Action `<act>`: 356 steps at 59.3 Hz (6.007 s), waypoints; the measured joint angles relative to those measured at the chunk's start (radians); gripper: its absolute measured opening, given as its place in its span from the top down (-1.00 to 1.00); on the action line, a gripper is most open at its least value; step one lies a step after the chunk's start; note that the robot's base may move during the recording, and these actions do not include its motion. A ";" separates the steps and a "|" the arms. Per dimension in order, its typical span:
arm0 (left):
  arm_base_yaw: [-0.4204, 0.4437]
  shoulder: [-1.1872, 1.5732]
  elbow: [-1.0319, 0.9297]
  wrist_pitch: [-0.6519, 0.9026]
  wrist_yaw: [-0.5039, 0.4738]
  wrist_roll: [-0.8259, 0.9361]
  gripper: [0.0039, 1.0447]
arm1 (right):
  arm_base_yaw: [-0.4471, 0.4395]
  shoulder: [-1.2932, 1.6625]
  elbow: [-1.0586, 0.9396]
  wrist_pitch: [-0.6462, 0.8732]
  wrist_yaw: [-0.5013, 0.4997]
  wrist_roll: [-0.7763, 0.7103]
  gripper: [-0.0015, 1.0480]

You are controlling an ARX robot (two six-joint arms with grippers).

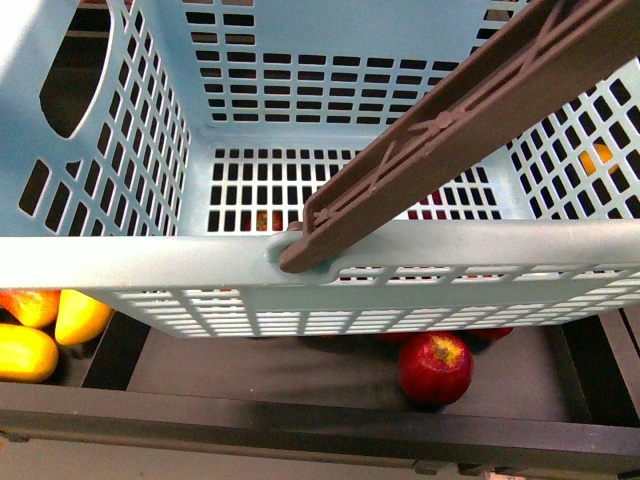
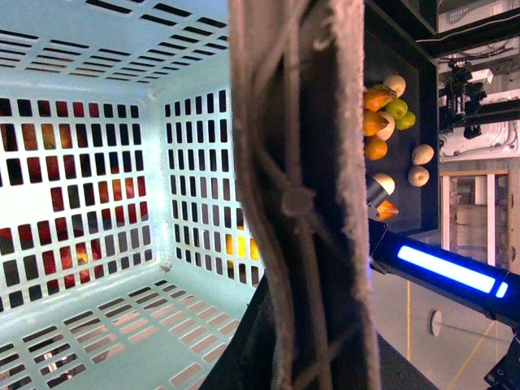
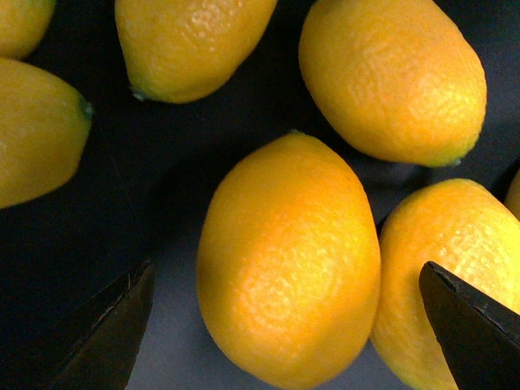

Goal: Pick lemon and mango into basket

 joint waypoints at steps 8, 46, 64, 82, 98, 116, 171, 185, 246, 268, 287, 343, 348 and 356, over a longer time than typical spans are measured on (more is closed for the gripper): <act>0.000 0.000 0.000 0.000 0.003 0.000 0.91 | 0.007 0.027 0.049 -0.021 0.001 0.013 -0.83; 0.000 0.000 0.000 0.000 0.003 0.000 0.91 | 0.009 0.103 0.104 -0.040 0.006 0.048 -0.25; 0.000 0.000 0.000 0.000 0.002 0.000 0.91 | -0.005 -0.038 -0.107 0.087 -0.082 0.002 -0.23; 0.000 0.000 0.000 0.000 0.003 0.000 0.91 | -0.011 -0.477 -0.455 0.179 -0.269 -0.148 -0.23; 0.000 0.000 0.000 0.000 0.002 0.000 0.91 | 0.054 -1.056 -0.673 0.033 -0.417 -0.144 -0.23; 0.000 0.000 0.000 0.000 0.003 0.000 0.91 | 0.459 -1.426 -0.692 -0.082 -0.311 -0.057 -0.22; 0.001 -0.001 -0.001 0.000 0.000 -0.003 0.91 | 0.558 -1.781 -0.898 -0.211 -0.114 0.010 -0.75; -0.002 -0.001 -0.001 0.000 0.011 -0.008 0.91 | 0.587 -1.876 -1.109 0.083 -0.168 -0.190 0.01; -0.001 -0.001 -0.001 0.000 0.003 -0.001 0.91 | 0.587 -2.081 -1.283 0.055 -0.168 -0.222 -0.77; -0.003 -0.001 -0.001 0.000 0.001 -0.001 0.91 | 0.587 -2.081 -1.283 0.055 -0.164 -0.222 -0.83; -0.010 -0.001 -0.001 0.002 0.018 -0.007 0.91 | 0.587 -2.084 -1.283 0.053 -0.166 -0.222 -0.83; 0.000 -0.002 -0.001 0.002 0.004 0.000 0.91 | 0.587 -2.086 -1.285 0.052 -0.166 -0.222 -0.83; 0.000 -0.002 -0.001 0.002 0.003 0.000 0.91 | 0.587 -2.086 -1.285 0.052 -0.169 -0.222 -0.83; 0.000 -0.002 -0.001 0.002 0.006 0.000 0.91 | 0.587 -2.086 -1.285 0.052 -0.169 -0.222 -0.83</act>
